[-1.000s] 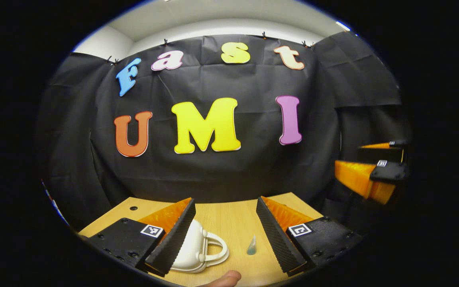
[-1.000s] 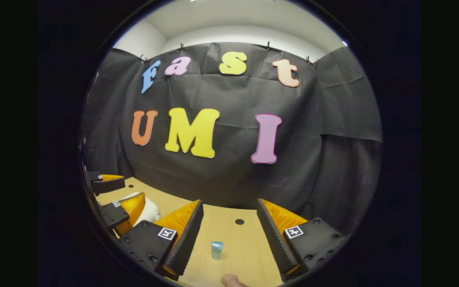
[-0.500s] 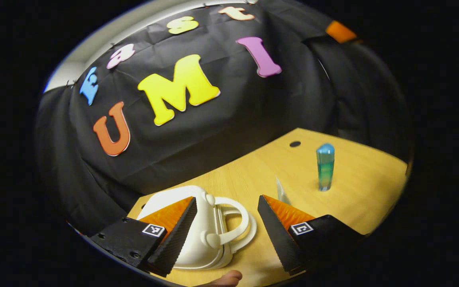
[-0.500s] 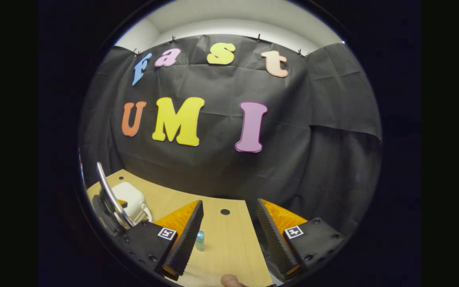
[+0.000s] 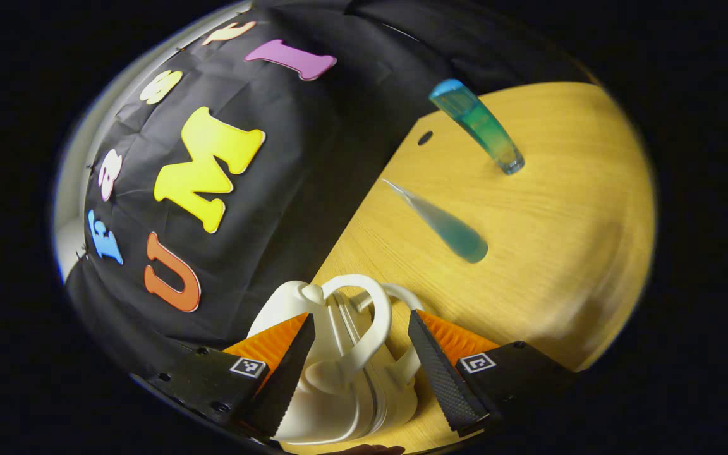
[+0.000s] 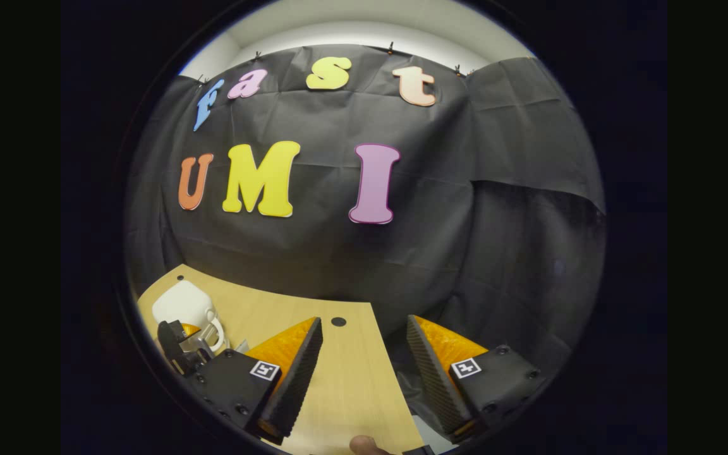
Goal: First open the suitcase, pack the skin care products into it, and then close the suitcase.
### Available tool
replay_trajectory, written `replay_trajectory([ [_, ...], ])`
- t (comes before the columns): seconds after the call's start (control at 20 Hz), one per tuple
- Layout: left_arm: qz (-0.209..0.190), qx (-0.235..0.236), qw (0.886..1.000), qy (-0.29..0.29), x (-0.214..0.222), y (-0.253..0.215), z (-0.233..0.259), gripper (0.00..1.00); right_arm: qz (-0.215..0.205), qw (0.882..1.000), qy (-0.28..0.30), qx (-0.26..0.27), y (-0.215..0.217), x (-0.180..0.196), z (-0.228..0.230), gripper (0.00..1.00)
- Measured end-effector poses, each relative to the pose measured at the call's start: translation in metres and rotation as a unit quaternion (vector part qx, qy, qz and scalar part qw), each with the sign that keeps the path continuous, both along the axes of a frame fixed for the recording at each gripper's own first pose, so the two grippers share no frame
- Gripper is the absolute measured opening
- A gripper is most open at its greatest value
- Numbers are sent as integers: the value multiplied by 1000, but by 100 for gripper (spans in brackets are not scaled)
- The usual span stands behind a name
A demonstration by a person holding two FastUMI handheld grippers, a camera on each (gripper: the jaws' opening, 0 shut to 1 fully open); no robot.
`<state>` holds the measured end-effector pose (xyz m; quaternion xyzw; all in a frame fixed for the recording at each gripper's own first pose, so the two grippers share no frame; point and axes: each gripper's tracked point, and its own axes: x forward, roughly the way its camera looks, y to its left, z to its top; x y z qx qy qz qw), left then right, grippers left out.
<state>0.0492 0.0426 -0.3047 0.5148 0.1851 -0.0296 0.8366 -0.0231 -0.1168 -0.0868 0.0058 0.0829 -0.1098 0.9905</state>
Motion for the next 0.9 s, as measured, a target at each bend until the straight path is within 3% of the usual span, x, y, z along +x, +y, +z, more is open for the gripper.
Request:
replay_trajectory([
  [0.15,1,51,999,-13,12,4,5,88,-7,1000,3,3,-8,-4,-5,80],
  [0.35,0,79,997,-2,14,3,1,60,-13,1000,10,7,-16,-5,-12,80],
  [0.4,3,82,997,2,15,5,0,46,-15,1000,11,9,-17,-5,-13,80],
  [0.55,3,94,996,9,14,-2,2,22,-14,1000,10,8,-16,-6,-11,80],
  [0.7,15,79,997,9,12,-1,11,9,-10,1000,3,2,-14,-7,-5,80],
  [0.9,45,15,999,15,10,2,31,3,-3,1000,-5,-2,-5,-5,3,80],
])
